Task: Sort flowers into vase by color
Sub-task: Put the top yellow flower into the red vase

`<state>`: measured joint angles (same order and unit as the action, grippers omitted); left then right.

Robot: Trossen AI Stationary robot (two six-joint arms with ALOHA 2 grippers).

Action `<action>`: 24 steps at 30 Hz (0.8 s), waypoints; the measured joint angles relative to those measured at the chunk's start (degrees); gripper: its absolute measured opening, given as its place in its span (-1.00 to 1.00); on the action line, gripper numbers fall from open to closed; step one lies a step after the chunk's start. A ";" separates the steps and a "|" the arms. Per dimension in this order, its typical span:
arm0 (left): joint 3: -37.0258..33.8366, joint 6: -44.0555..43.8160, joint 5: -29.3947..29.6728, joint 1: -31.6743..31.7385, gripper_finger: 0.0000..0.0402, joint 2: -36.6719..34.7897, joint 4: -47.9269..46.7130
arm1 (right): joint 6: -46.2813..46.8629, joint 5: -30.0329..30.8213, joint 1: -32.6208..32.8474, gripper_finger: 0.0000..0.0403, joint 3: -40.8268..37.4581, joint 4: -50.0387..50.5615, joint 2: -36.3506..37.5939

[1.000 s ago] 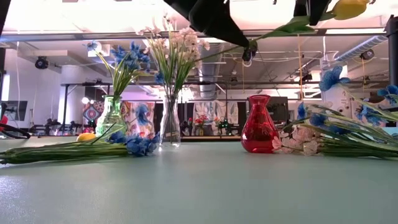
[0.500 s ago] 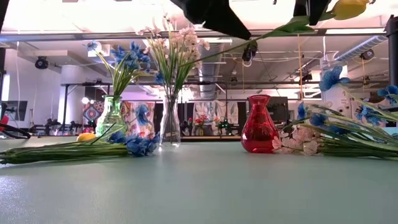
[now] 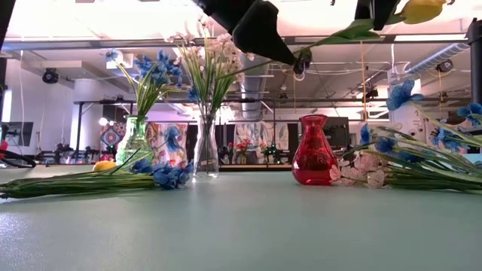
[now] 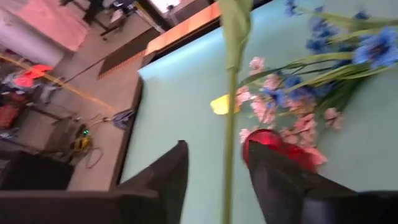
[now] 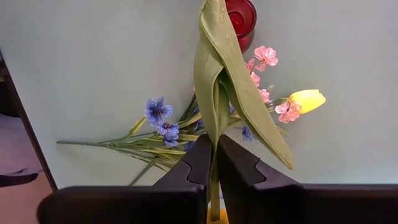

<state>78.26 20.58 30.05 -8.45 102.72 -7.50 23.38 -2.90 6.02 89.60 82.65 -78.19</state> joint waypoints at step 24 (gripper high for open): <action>0.02 -5.32 -10.05 -0.03 -1.00 0.00 -1.99 | -0.87 4.85 -0.02 -0.24 9.05 -0.47 0.17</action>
<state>78.28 15.25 20.00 -8.48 102.72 -9.49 22.51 1.96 6.00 98.65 82.18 -78.02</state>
